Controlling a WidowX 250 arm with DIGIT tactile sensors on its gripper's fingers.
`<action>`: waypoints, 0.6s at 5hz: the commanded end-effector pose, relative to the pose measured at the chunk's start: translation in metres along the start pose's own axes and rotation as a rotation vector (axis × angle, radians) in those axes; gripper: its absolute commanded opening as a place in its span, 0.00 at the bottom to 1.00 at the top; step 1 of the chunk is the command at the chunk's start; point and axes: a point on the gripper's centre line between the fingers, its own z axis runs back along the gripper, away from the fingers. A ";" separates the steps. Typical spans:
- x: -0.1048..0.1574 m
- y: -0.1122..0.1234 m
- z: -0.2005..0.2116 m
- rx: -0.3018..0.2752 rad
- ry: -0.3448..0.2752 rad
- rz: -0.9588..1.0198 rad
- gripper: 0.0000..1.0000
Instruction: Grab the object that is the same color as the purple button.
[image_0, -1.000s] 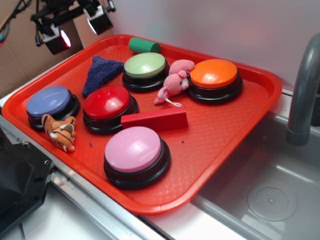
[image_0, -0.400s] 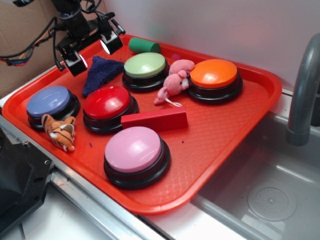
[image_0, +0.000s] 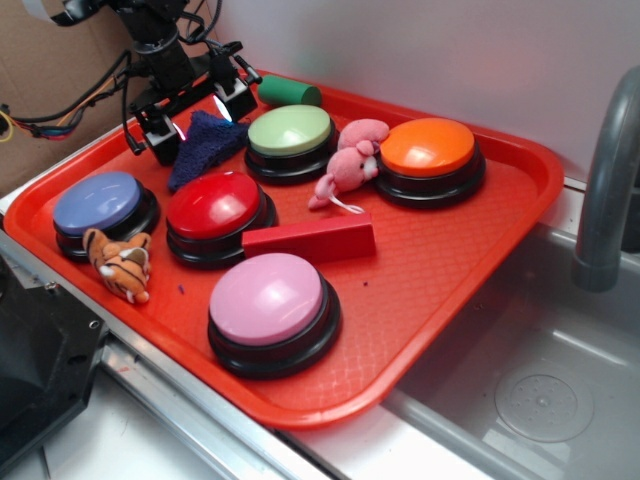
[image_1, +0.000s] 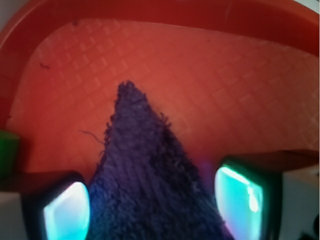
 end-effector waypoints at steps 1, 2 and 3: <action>0.001 0.000 0.004 0.000 -0.018 -0.021 0.00; -0.002 -0.001 0.006 0.005 -0.024 -0.038 0.00; -0.003 -0.008 0.021 0.009 -0.045 -0.161 0.00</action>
